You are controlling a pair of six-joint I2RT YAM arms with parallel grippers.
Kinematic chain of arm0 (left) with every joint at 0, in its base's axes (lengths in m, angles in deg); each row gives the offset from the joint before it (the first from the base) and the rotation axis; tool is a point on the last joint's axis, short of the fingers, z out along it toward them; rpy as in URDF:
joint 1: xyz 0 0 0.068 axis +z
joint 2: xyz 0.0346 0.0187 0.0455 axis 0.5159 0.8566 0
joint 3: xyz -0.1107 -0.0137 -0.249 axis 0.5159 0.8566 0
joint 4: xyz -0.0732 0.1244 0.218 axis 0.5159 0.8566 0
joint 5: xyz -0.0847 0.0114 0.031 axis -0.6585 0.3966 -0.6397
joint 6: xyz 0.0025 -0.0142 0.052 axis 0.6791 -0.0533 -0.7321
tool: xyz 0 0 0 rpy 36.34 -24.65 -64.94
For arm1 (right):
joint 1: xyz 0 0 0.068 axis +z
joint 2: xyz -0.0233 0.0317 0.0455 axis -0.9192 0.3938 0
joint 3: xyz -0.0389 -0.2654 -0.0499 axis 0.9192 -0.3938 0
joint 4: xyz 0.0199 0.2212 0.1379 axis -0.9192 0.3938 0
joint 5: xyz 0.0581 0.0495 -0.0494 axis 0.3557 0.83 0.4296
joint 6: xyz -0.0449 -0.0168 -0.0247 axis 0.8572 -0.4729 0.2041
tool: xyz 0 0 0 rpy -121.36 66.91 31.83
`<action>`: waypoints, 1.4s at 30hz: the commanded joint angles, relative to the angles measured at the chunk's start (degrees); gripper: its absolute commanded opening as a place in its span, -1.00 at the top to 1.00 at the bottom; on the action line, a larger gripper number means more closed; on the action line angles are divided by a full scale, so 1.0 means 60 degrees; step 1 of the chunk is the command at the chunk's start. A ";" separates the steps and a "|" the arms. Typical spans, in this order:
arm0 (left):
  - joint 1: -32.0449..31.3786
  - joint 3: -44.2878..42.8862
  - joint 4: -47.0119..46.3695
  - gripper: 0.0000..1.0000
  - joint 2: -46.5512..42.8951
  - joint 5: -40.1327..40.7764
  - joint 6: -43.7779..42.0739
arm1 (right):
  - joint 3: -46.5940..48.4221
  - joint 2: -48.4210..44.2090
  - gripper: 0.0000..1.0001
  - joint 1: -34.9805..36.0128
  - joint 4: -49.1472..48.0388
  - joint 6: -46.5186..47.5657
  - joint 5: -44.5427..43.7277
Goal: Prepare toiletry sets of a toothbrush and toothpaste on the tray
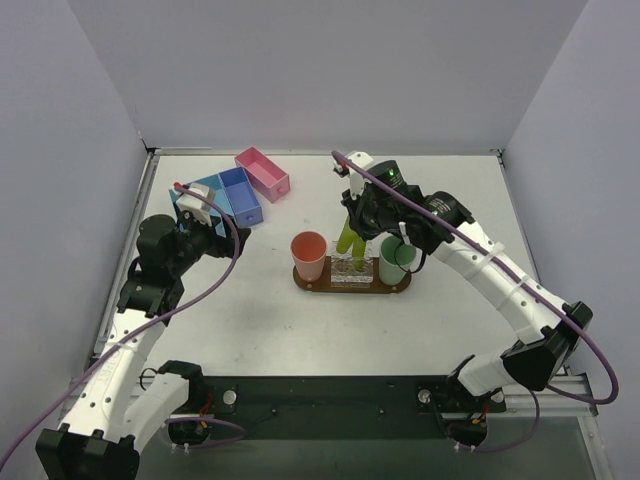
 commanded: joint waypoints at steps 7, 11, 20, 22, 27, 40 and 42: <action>0.0051 0.0005 -0.0073 -0.80 -0.0168 0.0163 0.0003 | 0.0384 0.0370 1.00 0.0236 -0.0280 0.0213 -0.1057; 0.0051 0.0005 -0.0073 -0.80 -0.0182 0.0163 -0.0026 | 0.0355 0.0502 1.00 0.0236 -0.0280 0.0213 -0.1072; 0.0051 0.0020 -0.0044 -0.79 -0.0197 0.0207 -0.0041 | 0.0384 0.0722 1.00 0.0222 -0.0309 0.0418 -0.1072; 0.0036 0.0020 -0.0029 -0.79 -0.0197 0.0222 -0.0055 | 0.0399 0.0766 1.00 0.0236 -0.0309 0.0418 -0.1072; 0.0051 0.0034 -0.0030 -0.79 -0.0241 0.0251 -0.0070 | 0.0369 0.0927 1.00 0.0251 -0.0323 0.0418 -0.0970; 0.0051 0.0049 -0.0015 -0.79 -0.0241 0.0281 -0.0099 | 0.0326 0.1293 1.00 0.0236 -0.0455 0.0418 -0.0794; 0.0051 0.0049 0.0000 -0.79 -0.0241 0.0281 -0.0114 | 0.0340 0.1352 1.00 0.0236 -0.0484 0.0418 -0.0780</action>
